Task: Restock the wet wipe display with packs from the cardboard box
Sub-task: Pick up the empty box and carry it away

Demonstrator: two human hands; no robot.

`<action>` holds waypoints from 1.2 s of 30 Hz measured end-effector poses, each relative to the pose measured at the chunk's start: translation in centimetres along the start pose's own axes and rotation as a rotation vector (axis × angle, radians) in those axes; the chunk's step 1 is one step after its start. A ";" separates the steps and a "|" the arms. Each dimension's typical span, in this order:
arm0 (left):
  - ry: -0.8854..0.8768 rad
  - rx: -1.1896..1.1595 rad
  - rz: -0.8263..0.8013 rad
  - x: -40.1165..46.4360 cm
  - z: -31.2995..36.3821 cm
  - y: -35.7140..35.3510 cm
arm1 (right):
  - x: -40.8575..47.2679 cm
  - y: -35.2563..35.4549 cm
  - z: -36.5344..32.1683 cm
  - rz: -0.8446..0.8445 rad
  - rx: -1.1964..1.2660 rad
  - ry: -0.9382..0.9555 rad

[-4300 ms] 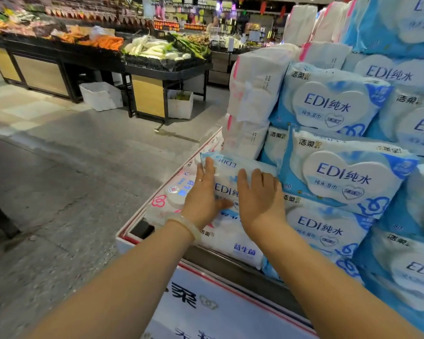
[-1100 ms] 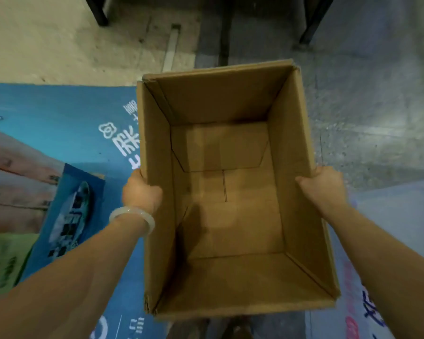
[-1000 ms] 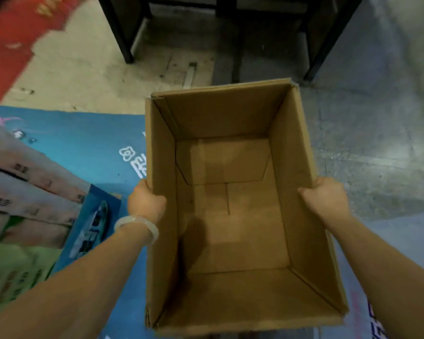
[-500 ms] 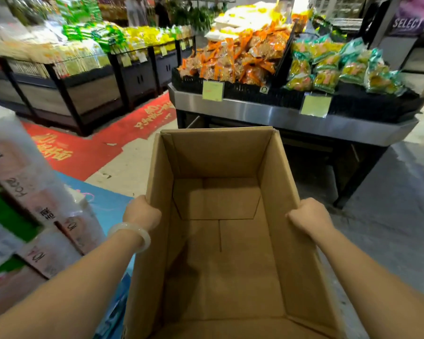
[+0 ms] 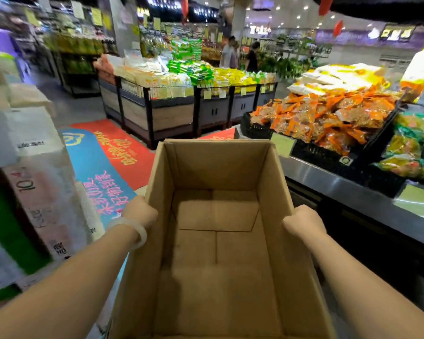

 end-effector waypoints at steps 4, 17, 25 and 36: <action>0.075 -0.020 0.048 8.3 0.0 -1.0 | 8.6 -3.6 -6.0 -0.062 -0.005 0.050; 0.221 -0.062 0.131 40.2 2.3 1.2 | 35.1 -12.1 -31.8 -0.179 -0.062 0.214; 0.352 -0.107 0.202 63.2 0.6 3.0 | 52.4 -20.1 -52.2 -0.187 -0.122 0.374; 0.548 -0.045 0.354 93.6 -4.9 14.4 | 69.2 -33.6 -87.6 -0.281 -0.148 0.624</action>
Point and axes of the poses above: each hand's wrist, its own x-axis towards the middle knuckle, its own y-axis out of the back of the hand, z = x × y, the point moved 2 cm from there along x, towards the middle knuckle
